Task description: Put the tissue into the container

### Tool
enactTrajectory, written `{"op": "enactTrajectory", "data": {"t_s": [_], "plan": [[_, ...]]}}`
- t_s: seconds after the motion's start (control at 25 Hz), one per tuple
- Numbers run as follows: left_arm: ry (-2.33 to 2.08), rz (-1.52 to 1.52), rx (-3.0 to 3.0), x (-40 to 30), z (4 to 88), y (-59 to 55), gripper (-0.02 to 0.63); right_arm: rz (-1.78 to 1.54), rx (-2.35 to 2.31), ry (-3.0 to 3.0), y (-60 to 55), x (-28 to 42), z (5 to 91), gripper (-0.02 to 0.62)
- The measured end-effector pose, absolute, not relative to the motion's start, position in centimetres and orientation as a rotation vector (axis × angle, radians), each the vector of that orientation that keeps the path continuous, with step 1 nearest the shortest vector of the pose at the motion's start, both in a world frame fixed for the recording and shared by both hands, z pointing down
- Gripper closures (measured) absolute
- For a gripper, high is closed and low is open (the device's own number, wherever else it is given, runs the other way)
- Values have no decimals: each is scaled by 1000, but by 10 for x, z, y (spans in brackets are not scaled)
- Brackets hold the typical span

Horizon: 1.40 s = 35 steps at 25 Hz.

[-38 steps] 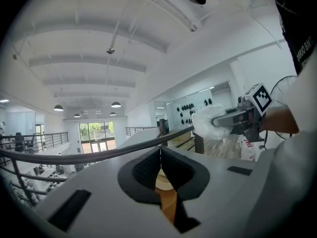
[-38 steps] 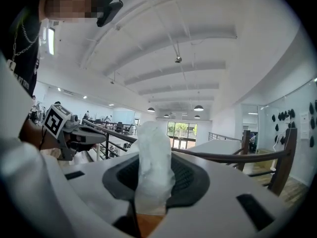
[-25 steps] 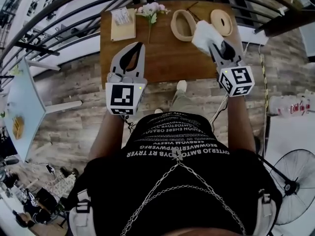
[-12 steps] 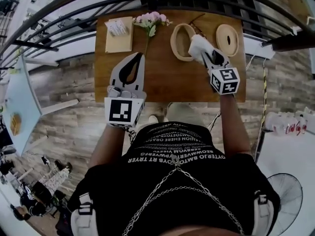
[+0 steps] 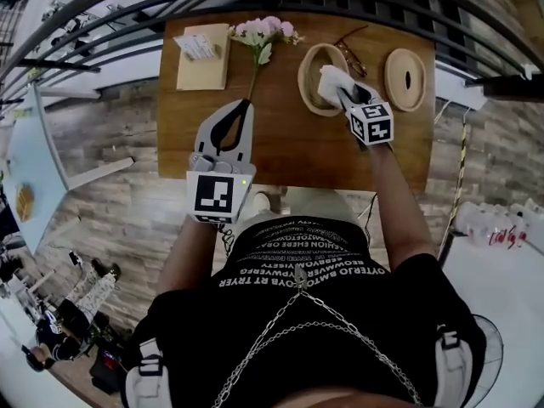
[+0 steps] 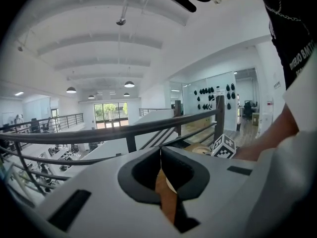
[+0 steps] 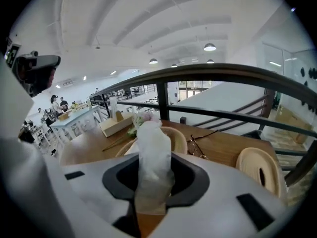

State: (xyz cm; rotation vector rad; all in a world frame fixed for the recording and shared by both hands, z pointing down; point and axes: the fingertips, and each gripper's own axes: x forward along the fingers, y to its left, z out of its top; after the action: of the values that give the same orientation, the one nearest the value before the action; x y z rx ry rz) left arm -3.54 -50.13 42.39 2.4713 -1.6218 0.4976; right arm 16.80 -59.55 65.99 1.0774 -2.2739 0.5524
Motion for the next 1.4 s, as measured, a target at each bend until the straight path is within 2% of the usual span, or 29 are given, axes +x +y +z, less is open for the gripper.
{"op": "enactTrajectory", "data": {"t_s": [0.36,0.48,0.52,0.56,0.64,0.72,0.76,0.84,0.88,0.92,1.4], "plan": [[-1592,563,2412,-42,446,-490,577,644,955,-2153,-599,148,714,462],[-1591,566,2410,-45,447,-485,577,616,957,-2127,-600,146,721,417],[-1588,564,2416,-45,446,-484,577,615,971,-2136,-600,146,719,353],[-1585,562,2423,-45,444,-481,577,619,990,-2147,-600,148,715,318],[-1583,555,2433,-46,441,-475,577,624,1033,-2160,-595,155,702,295],[-1589,539,2437,-50,435,-469,577,608,1077,-2159,-587,165,685,298],[-1591,530,2441,-51,432,-467,577,583,1108,-2154,-583,172,675,314],[-1586,516,2463,-51,425,-462,577,512,1183,-2131,-575,188,651,452],[-1580,510,2477,-49,421,-460,577,485,1211,-2127,-569,195,638,556],[-1573,503,2490,-48,418,-458,577,469,1231,-2137,-562,200,625,578],[-1551,454,2627,-47,369,-415,577,192,1478,-2354,-461,210,448,581]]}}
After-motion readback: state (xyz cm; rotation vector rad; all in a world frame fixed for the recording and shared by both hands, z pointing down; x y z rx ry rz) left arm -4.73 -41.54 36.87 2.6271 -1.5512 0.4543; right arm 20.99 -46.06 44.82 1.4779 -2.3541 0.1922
